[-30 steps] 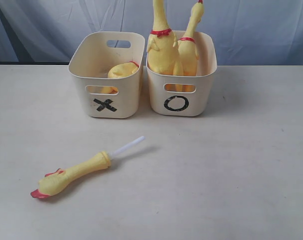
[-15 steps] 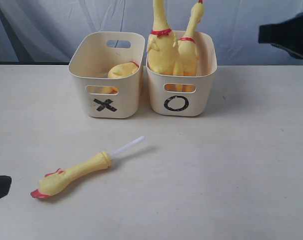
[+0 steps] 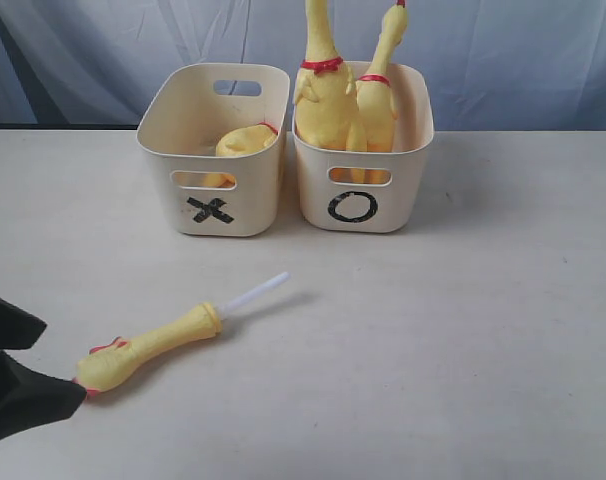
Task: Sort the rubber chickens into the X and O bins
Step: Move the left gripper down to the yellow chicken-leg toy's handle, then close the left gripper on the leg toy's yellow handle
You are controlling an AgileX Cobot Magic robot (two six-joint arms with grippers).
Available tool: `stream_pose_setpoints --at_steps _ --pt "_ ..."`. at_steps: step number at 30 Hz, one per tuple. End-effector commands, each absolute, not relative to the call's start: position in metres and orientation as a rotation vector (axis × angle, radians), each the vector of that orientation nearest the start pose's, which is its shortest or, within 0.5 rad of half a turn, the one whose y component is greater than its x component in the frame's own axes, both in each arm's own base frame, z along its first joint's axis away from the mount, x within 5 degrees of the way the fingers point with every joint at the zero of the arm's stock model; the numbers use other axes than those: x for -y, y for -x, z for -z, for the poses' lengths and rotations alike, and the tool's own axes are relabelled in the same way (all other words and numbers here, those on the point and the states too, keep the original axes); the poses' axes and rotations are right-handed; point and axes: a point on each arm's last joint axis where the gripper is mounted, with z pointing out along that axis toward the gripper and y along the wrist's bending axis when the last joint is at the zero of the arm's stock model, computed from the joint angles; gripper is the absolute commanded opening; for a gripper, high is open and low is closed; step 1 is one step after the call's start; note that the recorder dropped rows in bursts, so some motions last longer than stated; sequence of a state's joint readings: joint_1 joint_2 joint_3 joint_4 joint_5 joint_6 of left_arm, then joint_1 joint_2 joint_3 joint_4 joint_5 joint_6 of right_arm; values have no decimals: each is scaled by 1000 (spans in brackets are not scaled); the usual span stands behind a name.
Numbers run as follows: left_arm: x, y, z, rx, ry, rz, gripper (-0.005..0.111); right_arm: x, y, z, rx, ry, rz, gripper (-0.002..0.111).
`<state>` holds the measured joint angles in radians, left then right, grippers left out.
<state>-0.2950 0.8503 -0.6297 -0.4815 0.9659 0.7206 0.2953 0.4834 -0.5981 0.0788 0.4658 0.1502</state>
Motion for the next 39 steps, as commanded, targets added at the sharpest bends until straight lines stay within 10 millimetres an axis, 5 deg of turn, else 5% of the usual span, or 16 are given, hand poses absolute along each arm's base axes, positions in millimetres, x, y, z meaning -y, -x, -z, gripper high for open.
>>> stream_pose_setpoints --at_steps 1,12,18,23,27,31,39 --pt "78 -137 -260 -2376 -1156 462 63 -23 -65 -344 -1743 107 -401 0" --pt "86 -157 -240 -2423 -1201 505 51 -17 -42 -340 -1741 138 -387 0" --pt "82 -163 -226 -2461 -1348 439 22 -18 -42 -340 -1746 137 -391 0" --pt "86 -177 -224 -2417 -1237 397 7 -18 -41 -339 -1756 134 -407 0" --pt "88 -193 -227 -2329 -1090 341 7 -18 -41 -337 -1782 137 -404 0" --pt "87 -202 -223 -2212 -1228 224 7 -18 -41 -336 -1786 138 -404 0" --pt "93 -220 -202 -2219 -1219 242 7 -19 -41 -336 -1787 137 -409 0"
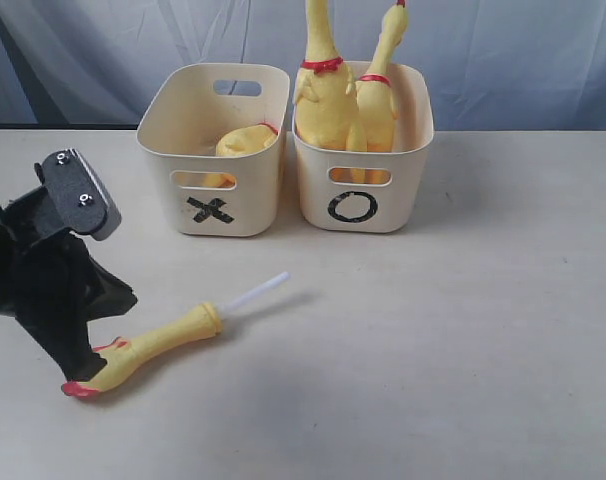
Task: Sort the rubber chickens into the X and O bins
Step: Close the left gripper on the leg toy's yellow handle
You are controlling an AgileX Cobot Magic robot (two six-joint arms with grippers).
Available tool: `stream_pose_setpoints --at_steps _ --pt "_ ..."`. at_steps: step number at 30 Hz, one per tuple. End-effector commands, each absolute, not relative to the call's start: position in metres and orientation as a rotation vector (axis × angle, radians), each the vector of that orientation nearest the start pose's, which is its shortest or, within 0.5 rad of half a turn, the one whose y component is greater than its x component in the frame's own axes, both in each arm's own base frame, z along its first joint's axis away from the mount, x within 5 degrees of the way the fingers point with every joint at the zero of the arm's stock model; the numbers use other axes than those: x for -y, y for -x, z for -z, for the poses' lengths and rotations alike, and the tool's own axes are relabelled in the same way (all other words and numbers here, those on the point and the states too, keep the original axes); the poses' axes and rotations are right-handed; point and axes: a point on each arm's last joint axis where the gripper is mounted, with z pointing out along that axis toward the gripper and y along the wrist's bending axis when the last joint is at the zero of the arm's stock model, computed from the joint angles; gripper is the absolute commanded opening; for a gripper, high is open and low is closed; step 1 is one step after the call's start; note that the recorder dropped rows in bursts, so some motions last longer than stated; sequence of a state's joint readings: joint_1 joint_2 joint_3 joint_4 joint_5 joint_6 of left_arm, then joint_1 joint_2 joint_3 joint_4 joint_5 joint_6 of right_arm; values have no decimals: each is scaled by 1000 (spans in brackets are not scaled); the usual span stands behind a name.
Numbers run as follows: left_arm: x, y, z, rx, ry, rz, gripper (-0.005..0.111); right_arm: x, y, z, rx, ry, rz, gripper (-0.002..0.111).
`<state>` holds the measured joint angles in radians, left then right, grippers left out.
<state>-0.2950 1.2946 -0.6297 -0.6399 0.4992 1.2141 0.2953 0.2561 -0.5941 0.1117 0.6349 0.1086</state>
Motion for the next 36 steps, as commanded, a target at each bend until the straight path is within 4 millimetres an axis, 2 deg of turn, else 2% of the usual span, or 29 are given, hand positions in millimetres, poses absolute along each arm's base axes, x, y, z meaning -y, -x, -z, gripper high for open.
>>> stream_pose_setpoints --at_steps 1,5,7,13,17,21,25,27,29,36 --pt "94 -222 -198 -2230 -1227 251 7 -19 -41 -336 -1787 137 -409 0" --pt "101 -225 -186 -2259 -1211 328 7 -19 -41 -336 -1787 136 -413 0" --pt "105 -225 -181 -2243 -1262 339 7 -19 -41 -336 -1787 136 -413 0" --pt "108 -227 -167 -2203 -1411 305 6 -19 -40 -336 -1795 137 -413 0" --pt "106 -232 -165 -2204 -1383 251 8 -19 -40 -336 -1796 135 -419 0" --pt "105 -234 -166 -2198 -1368 221 22 -19 -40 -336 -1798 134 -425 0" --pt "105 -235 -165 -2200 -1365 221 48 -19 -40 -336 -1798 134 -425 0" --pt "105 -236 -164 -2212 -1335 224 56 -20 -40 -336 -1798 133 -428 0" --pt "106 -238 -159 -2239 -1308 238 59 -20 -40 -336 -1798 133 -429 0" --pt "105 -243 -138 -2312 -1307 236 59 -20 -40 -335 -1800 132 -433 0"
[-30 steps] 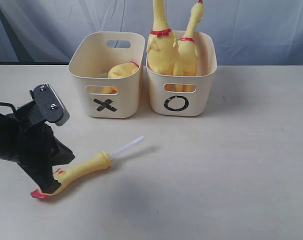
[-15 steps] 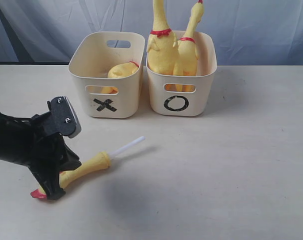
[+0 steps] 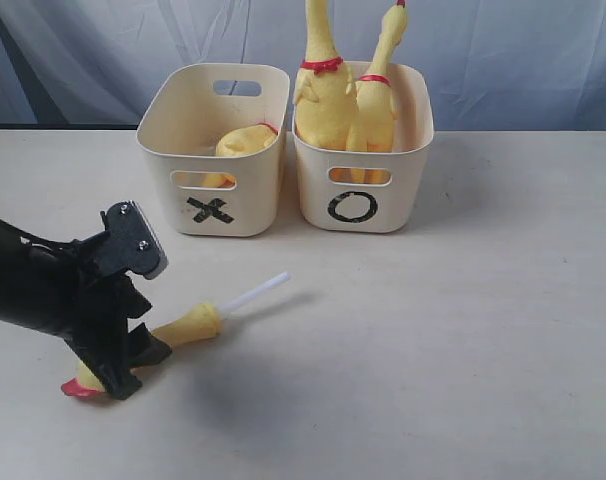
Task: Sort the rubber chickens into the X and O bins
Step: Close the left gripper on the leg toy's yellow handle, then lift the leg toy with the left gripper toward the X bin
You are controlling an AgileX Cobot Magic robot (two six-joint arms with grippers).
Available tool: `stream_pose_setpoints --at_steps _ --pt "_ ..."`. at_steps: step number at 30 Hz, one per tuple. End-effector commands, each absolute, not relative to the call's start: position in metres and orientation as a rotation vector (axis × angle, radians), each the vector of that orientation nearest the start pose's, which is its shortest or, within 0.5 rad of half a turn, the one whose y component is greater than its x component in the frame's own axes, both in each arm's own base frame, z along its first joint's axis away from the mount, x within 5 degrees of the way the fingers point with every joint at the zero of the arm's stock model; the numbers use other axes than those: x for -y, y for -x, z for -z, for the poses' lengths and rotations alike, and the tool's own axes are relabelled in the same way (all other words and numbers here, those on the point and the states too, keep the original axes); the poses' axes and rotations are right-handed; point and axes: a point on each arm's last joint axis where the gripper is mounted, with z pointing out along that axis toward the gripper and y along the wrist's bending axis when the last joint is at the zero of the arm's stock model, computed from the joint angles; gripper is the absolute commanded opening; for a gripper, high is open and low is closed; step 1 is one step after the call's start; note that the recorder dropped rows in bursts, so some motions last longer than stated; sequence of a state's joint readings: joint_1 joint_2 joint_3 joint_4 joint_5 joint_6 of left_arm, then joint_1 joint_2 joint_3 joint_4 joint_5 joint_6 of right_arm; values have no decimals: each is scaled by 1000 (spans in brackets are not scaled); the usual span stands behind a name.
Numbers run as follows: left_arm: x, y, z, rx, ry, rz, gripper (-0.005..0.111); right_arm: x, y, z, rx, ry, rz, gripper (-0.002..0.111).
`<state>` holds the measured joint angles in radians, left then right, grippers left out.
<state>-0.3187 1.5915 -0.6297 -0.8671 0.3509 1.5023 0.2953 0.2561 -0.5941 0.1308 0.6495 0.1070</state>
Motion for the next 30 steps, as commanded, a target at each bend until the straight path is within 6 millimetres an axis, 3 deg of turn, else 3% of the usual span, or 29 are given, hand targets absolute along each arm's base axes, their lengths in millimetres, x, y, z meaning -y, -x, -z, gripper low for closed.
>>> stream_pose_setpoints --at_steps 1,12,17,20,23,30 --pt "105 -244 -135 -2318 -1308 228 59 -20 -40 -335 -1800 132 -434 0" --pt "106 -248 -112 -2343 -1362 221 58 -20 -40 -335 -1802 131 -438 0" --pt "106 -248 -112 -2342 -1367 224 36 -20 -40 -335 -1804 131 -438 0" --pt "106 -247 -113 -2339 -1366 227 15 -20 -40 -335 -1804 131 -438 0" --pt "106 -247 -117 -2326 -1363 228 0 -20 -40 -335 -1804 131 -438 0" --pt "107 -244 -153 -2241 -1268 227 0 -20 -39 -333 -1833 137 -431 0"
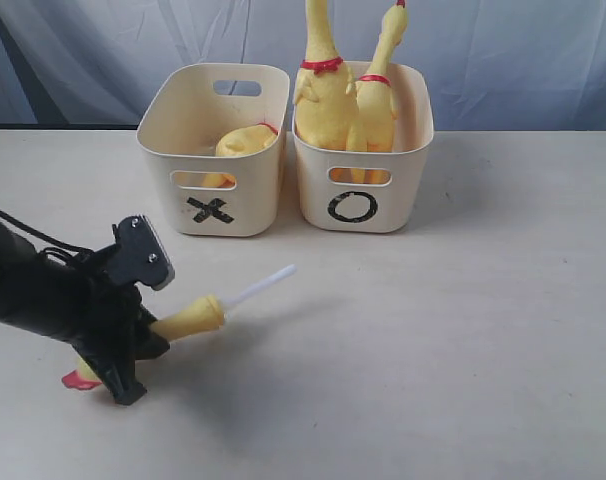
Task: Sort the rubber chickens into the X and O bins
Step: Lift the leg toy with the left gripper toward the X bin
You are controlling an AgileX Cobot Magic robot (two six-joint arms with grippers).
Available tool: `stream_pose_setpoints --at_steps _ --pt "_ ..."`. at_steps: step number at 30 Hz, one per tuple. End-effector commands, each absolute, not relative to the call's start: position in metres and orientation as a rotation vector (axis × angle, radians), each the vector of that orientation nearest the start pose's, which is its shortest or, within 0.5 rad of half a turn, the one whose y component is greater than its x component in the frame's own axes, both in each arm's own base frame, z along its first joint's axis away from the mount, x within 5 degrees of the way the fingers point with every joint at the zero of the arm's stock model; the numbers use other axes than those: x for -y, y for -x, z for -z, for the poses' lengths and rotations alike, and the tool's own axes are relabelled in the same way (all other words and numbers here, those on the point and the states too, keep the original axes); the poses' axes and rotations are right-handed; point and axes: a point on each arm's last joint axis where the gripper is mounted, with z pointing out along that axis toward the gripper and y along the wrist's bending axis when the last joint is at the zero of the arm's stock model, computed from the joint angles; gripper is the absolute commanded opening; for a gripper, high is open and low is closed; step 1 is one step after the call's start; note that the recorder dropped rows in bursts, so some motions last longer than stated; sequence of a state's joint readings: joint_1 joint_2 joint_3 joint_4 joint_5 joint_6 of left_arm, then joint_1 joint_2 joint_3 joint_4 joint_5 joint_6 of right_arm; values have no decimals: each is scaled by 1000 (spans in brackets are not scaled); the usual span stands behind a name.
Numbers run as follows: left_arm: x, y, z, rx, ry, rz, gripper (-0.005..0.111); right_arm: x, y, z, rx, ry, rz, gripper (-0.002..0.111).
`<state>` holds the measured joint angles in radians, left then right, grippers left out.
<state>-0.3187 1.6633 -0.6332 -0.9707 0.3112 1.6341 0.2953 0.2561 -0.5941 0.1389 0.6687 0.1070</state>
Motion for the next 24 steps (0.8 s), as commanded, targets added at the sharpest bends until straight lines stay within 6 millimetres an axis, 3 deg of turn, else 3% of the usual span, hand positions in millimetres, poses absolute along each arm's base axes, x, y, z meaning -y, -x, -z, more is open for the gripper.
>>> stream_pose_setpoints --at_steps 1,6,11,17,24 --pt "106 -245 -160 -2234 -1220 210 0 -20 -39 -332 -1840 138 -430 0" --pt "93 -253 -199 -2179 -839 81 0 -20 -39 -332 -1839 138 -431 0" --pt "97 -265 -229 -2079 -788 79 0 -20 -39 -332 -1841 139 -430 0" --pt "103 -293 -271 -2014 -529 170 0 -20 -39 -332 -1841 139 -430 0" --pt "116 -331 -294 -1963 -445 231 0 -20 -39 -331 -1845 139 -430 0"
